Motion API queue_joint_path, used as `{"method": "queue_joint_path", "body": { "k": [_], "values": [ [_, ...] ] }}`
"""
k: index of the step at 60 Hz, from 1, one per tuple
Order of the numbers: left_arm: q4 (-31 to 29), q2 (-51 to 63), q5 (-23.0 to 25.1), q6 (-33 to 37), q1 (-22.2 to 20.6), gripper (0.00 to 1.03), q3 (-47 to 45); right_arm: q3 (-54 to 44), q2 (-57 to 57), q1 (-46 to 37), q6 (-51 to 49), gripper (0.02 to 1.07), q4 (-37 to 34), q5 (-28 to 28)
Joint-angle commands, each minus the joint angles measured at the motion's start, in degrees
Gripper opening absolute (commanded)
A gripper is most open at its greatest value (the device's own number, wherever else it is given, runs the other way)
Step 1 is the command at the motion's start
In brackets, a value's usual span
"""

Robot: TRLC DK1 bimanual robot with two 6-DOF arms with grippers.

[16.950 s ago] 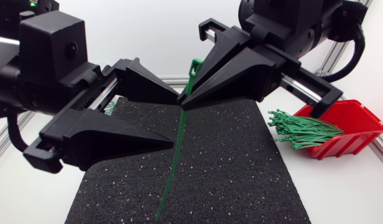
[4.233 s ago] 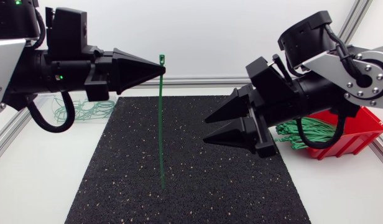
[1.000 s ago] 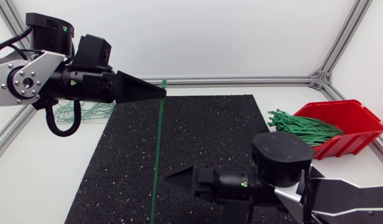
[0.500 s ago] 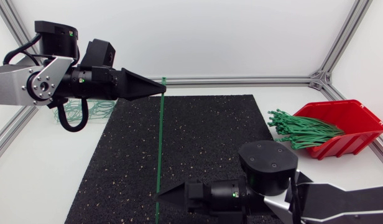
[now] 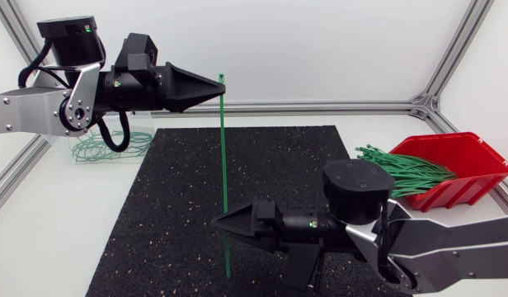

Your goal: Take a green cable tie from the red box, thread the tail through the head to close it, then place it in the transparent bin on the left.

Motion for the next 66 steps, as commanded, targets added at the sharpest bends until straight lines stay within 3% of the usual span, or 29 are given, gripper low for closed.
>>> {"method": "queue_joint_path", "body": {
  "k": [1, 10, 17, 37, 45, 62, 66],
  "values": [
    [0.78, 0.57, 0.7, -3.13, 0.08, 0.04, 1.15, 1.43, 0.04, -1.01, -1.67, 0.83, 1.02, -1.01],
    [0.96, 0.4, 0.88, -5.41, 0.87, 0.04, 1.94, 2.49, -0.67, -1.53, -1.49, 0.82, 0.76, -1.53],
    [1.05, 0.84, 1.32, -6.55, 2.27, 0.04, 2.91, 1.61, -1.81, -1.53, -1.49, 0.74, 0.58, -1.71],
    [1.05, 1.98, 2.29, -7.78, 3.59, 0.04, 4.84, -0.59, -4.45, -1.1, -1.14, 0.74, 0.32, -1.27],
    [1.05, 1.89, 2.37, -7.87, 3.5, 0.04, 4.84, -1.29, -4.45, -0.66, -1.05, 0.56, 0.32, -1.09],
    [1.13, 1.98, 2.37, -7.87, 3.5, 0.04, 4.23, -2.78, -4.09, 1.28, -1.05, 0.55, 0.49, 0.14],
    [1.13, 1.89, 2.37, -7.87, 3.5, 0.04, 4.14, -2.87, -4.27, 1.8, -1.05, 0.46, 0.41, 0.4]
  ]
}}
